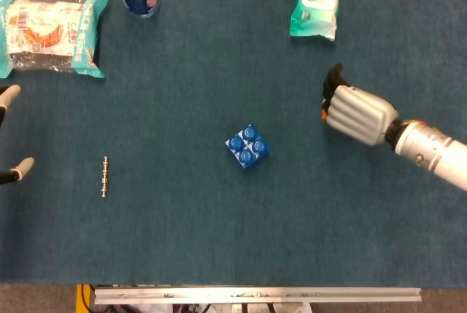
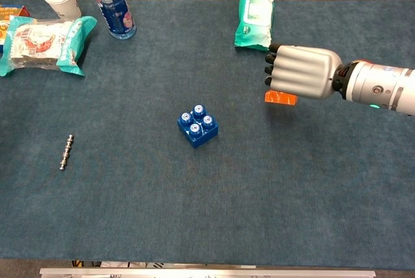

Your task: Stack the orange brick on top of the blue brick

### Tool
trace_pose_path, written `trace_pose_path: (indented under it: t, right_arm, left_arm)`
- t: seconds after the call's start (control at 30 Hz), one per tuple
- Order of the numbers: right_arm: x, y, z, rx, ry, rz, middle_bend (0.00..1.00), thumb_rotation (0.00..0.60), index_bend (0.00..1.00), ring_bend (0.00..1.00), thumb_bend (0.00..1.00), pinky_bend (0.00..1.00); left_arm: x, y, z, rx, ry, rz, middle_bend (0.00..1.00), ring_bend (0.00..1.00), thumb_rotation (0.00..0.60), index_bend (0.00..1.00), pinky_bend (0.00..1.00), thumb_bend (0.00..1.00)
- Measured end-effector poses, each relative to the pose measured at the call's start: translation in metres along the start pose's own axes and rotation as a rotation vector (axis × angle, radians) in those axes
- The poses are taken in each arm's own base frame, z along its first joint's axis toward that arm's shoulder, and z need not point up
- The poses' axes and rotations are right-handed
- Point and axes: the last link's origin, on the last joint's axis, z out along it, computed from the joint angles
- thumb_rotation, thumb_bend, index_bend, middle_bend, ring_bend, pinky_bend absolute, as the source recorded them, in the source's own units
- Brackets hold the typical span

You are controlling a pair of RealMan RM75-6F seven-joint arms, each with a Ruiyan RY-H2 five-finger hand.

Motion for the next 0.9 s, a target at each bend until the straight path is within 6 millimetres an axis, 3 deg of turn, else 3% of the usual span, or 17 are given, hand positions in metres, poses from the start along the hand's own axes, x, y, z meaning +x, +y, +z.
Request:
trace_pose_path:
  t: [0.33,0.7,0.9]
  right_arm:
    - [0.0,-0.022,0.017,-0.067,-0.014,-0.108,0.43,0.6,0.56,0.22,0.26,0.14]
    - [0.002,-0.028,0.017,-0.109,-0.018,-0.063,0.39,0.6,0.32,0.18,0.12,0.11]
    - [0.009,-0.022,0.011,-0.154,-0.009,0.038,0.38,0.6,0.29,0.17,0.09,0.11]
  left_arm:
    - [-0.001,-0.004,-0.003,0.009,-0.001,0.001,0.13,0.16,0.6,0.1,0.1,0.15]
    - [-0.001,-0.007,-0.004,0.013,-0.004,0.003,0.13,0.16,0.6,0.1,0.1,0.15]
    - [0.001,-0.006,-0.004,0.01,-0.003,0.005,0.13,0.16,0.6,0.1,0.1,0.15]
